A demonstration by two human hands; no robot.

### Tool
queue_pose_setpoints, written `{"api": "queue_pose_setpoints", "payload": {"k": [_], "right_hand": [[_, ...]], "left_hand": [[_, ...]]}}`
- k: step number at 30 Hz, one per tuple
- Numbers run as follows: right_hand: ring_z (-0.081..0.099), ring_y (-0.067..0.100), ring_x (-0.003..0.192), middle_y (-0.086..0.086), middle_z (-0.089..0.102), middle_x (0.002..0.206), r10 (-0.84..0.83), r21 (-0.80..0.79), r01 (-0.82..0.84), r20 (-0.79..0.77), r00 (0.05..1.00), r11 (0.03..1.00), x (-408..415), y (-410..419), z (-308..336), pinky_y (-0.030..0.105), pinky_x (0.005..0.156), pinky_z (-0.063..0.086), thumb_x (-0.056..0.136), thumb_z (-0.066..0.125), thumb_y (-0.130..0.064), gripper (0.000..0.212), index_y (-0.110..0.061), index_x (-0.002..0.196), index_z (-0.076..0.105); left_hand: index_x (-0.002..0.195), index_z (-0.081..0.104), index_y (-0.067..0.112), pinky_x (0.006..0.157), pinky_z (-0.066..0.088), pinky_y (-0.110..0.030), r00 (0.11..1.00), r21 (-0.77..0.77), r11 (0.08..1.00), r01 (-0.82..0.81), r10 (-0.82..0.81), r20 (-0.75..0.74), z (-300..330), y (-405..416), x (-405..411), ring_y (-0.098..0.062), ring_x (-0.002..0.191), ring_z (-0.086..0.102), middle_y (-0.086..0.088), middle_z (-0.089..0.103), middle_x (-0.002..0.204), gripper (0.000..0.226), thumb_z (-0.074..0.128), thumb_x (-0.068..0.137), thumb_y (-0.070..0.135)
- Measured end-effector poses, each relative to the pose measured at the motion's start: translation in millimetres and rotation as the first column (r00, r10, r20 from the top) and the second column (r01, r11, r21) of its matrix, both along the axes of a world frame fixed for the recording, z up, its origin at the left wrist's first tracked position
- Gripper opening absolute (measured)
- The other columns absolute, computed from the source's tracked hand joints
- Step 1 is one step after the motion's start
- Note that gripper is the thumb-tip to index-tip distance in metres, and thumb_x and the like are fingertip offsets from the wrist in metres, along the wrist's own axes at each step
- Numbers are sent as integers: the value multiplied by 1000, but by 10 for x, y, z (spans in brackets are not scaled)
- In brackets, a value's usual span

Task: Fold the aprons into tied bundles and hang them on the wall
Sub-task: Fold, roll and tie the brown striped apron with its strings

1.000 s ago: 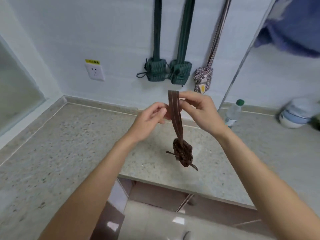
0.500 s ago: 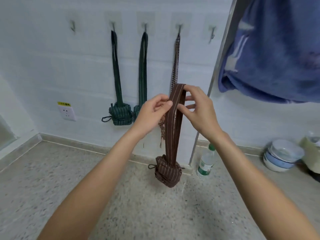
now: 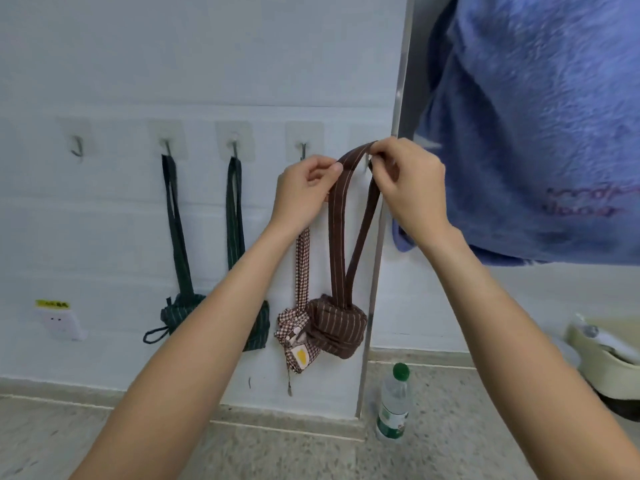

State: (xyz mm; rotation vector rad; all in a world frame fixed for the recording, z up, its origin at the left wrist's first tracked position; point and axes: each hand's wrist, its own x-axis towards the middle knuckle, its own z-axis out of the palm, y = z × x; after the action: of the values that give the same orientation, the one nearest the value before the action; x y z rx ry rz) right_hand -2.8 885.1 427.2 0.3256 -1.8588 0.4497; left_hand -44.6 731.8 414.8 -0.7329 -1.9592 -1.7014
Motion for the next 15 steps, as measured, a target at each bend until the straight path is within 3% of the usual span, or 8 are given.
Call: {"api": "queue_pose_setpoints", "payload": {"k": [3, 7, 10, 15], "right_hand": [[55, 16, 66, -1, 62, 78, -66, 28, 65, 46, 997, 997, -138, 73, 63, 41, 57, 47, 86, 47, -18, 18, -15, 92, 63], [57, 16, 71, -10, 55, 74, -105, 80, 92, 177, 979, 993, -213, 151, -27, 31, 56, 39, 87, 51, -21, 14, -18, 96, 62], [53, 11, 70, -11, 54, 73, -104, 43, 97, 212, 972, 994, -212, 191, -86, 27, 58, 35, 88, 52, -23, 16, -20, 100, 61], [58, 21, 75, -2, 60, 81, -180, 157, 144, 242, 954, 977, -193, 212, -269, 32, 59, 41, 84, 55, -21, 8, -19, 90, 60]], "left_hand": [[90, 69, 18, 73, 56, -31, 997, -105, 992, -72, 68, -42, 57, 84, -186, -12, 76, 68, -1, 71, 82, 12, 59, 90, 25], [84, 69, 23, 83, 52, -34, 982, -264, 946, -189, 175, -77, -48, 156, -303, -10, 71, 68, 4, 71, 73, 12, 60, 88, 30], [82, 68, 24, 81, 53, -34, 978, -259, 944, -206, 193, -78, -89, 211, -279, -7, 68, 67, 4, 71, 70, 12, 60, 88, 31], [87, 67, 18, 77, 55, -36, 976, -237, 947, -216, 206, -67, -220, 250, -188, -10, 67, 67, 5, 68, 72, 11, 61, 88, 28]]}}
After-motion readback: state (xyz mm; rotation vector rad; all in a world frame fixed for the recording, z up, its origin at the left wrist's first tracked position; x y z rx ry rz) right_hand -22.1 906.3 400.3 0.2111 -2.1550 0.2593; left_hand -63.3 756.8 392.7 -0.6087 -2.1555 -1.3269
